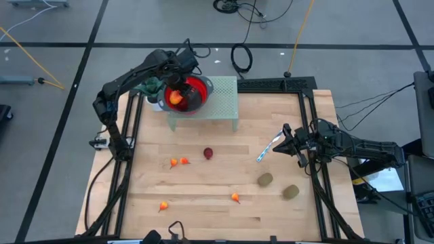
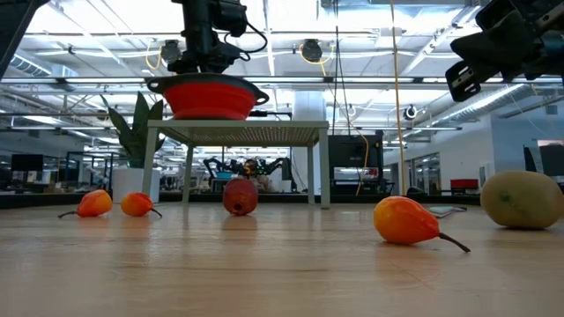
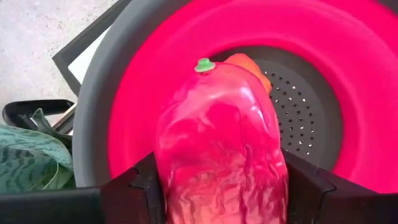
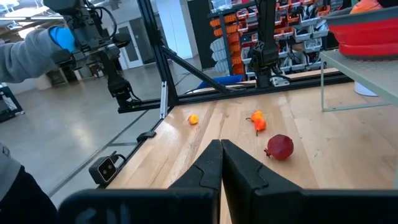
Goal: Pick & Place Fruit
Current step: Put the mango into the red strainer bowl on the shelf, then put the kiwi into the red strainer bowl on the shelf
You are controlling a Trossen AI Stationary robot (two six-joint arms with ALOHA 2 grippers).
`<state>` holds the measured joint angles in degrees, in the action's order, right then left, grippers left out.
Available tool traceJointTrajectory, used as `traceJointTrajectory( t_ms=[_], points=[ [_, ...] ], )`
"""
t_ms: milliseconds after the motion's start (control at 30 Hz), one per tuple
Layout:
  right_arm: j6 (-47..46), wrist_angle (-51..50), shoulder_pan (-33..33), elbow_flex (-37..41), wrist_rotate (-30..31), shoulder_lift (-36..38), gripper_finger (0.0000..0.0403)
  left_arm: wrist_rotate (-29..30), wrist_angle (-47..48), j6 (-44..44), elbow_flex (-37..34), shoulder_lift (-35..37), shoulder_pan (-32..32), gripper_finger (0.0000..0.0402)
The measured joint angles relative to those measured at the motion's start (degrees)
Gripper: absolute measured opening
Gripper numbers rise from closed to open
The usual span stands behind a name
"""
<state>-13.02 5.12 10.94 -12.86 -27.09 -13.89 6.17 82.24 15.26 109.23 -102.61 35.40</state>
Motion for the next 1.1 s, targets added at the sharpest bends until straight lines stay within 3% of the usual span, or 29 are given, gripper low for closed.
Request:
traceJointTrajectory(
  t_ms=[1100],
  points=[
    [0.0,0.2,0.0,0.0,0.0,0.0,0.0,-0.2,0.0,-1.3,-0.1,0.0,0.0,0.0332]
  ],
)
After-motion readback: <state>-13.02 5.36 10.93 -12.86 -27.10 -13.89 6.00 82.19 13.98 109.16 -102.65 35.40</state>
